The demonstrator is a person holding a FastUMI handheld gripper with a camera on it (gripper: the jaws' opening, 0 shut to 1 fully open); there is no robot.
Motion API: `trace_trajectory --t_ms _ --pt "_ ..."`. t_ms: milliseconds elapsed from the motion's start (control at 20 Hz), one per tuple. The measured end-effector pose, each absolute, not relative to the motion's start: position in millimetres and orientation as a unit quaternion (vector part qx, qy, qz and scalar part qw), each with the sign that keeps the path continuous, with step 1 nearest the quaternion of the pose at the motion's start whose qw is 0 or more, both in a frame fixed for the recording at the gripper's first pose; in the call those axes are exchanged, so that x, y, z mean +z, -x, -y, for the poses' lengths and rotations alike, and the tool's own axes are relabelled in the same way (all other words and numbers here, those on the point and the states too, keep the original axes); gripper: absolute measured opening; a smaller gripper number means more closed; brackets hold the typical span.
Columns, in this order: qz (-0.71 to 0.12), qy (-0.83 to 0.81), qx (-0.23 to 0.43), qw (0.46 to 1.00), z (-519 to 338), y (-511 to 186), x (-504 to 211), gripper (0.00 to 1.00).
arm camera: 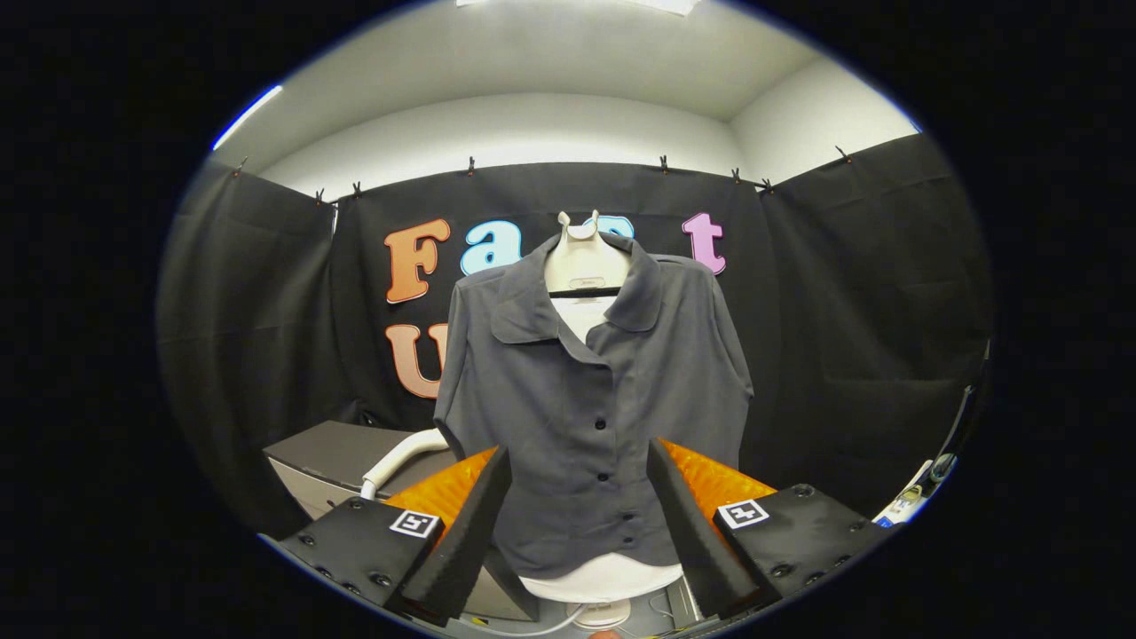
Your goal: Iron the clothes twice with a garment steamer, once on the left side and once on the right side.
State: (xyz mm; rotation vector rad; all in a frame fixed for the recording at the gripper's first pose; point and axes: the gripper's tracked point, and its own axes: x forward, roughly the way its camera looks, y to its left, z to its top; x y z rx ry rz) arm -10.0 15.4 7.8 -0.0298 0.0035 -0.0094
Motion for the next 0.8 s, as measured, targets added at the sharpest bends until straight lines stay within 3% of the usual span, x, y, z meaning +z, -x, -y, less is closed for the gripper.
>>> trace_trajectory --t_ms 800 --pt "-0.033 0.016 0.018 0.999 -38.3 6.2 -9.3 0.98"
